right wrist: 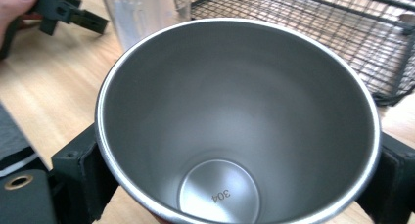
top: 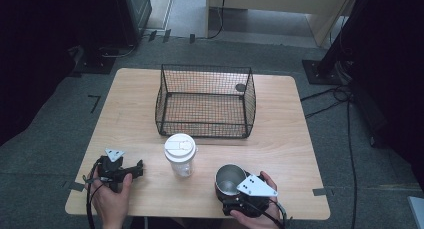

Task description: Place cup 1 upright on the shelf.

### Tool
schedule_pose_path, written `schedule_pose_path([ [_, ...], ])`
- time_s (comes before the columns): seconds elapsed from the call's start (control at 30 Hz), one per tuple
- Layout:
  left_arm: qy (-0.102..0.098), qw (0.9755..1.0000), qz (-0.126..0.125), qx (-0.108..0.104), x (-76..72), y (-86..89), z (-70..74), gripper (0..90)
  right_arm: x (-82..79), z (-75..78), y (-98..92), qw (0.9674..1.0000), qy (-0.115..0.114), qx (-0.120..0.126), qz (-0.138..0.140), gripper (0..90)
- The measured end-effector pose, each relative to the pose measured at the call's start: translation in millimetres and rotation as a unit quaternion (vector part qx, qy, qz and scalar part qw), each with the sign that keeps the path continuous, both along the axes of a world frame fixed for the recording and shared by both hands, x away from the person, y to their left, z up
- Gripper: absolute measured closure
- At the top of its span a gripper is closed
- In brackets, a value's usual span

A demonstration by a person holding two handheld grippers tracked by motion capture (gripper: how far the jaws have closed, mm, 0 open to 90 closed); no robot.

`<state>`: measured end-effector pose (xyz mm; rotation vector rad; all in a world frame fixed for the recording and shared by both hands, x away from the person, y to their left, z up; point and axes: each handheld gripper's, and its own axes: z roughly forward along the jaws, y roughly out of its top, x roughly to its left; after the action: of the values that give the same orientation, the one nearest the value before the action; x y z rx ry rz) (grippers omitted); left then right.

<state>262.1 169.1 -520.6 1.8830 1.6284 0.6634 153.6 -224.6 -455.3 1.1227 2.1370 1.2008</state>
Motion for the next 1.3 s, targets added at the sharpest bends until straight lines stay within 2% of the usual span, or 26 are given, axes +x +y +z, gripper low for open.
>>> schedule_pose_path([
  [0.07,0.000,1.0000,0.000,0.001,0.4,-0.2,0.0,0.0,0.6,0.6,-0.3,1.0000,-0.001,-0.003,-0.005,7.5],
  [0.13,0.000,1.0000,-0.001,0.000,0.9,-0.6,-0.1,0.0,0.9,2.9,-1.3,0.9999,-0.002,0.008,-0.011,7.5],
  [0.33,0.000,1.0000,0.001,0.000,1.8,-1.5,0.0,0.1,3.5,7.8,-3.3,0.9995,-0.001,0.018,-0.024,7.6],
  [0.67,0.000,1.0000,-0.003,0.001,0.9,-1.5,0.0,0.1,13.3,18.9,-4.1,0.9988,-0.015,0.026,-0.039,7.6],
  [0.87,0.000,1.0000,-0.004,0.001,0.8,-1.5,0.0,0.1,21.7,25.3,-2.1,0.9987,-0.022,0.025,-0.038,7.5],
  [1.0,0.000,1.0000,-0.004,0.001,0.8,-1.5,0.0,0.1,28.1,32.9,-2.8,0.9979,-0.030,0.036,-0.044,7.5],
  [1.3,0.000,1.0000,-0.008,0.001,0.5,-1.8,-0.1,0.1,36.9,46.3,-4.9,0.9970,-0.041,0.043,-0.050,7.5],
])
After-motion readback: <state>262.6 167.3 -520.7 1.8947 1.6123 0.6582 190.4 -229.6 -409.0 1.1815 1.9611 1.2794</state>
